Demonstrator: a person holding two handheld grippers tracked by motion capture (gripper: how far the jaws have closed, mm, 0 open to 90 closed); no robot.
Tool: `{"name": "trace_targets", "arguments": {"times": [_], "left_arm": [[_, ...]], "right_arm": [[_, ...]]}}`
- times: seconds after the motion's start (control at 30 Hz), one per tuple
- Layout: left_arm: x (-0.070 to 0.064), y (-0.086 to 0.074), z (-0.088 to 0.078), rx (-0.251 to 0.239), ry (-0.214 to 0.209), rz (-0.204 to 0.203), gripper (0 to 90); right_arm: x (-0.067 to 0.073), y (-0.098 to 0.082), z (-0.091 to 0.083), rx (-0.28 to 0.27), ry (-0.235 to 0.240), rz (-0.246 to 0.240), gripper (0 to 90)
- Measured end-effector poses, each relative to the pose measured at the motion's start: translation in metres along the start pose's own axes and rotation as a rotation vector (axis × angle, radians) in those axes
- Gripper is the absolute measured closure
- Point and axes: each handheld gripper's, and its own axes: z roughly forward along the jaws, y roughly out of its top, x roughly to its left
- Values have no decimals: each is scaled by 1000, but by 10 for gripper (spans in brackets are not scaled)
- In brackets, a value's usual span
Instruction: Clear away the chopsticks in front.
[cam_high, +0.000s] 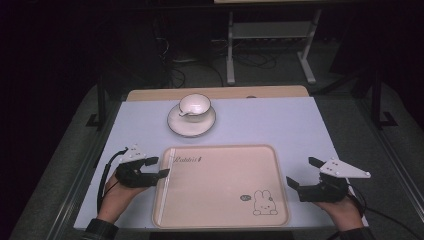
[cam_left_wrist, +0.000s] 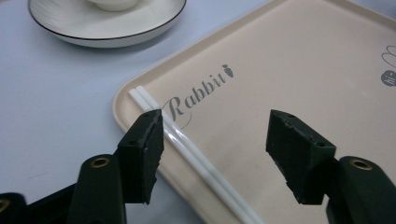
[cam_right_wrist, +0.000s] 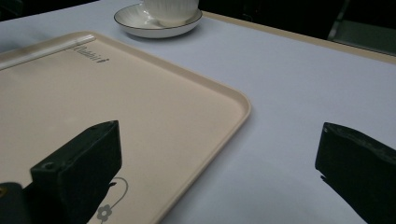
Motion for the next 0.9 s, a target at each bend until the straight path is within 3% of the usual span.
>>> {"name": "trace_targets", "arguments": {"times": [0.33, 0.43, 0.57, 0.9], "left_arm": [[5, -22, -20, -22, 45, 8, 186], [7, -28, -25, -36, 63, -11, 147], [7, -34, -29, -60, 85, -29, 131], [7, -35, -27, -60, 75, -29, 131]], "right_arm": [[0, 0, 0, 2, 3, 2, 0], [0, 0, 0, 2, 4, 2, 0], [0, 0, 1, 3, 6, 1, 0], [0, 0, 1, 1, 6, 0, 0]]}}
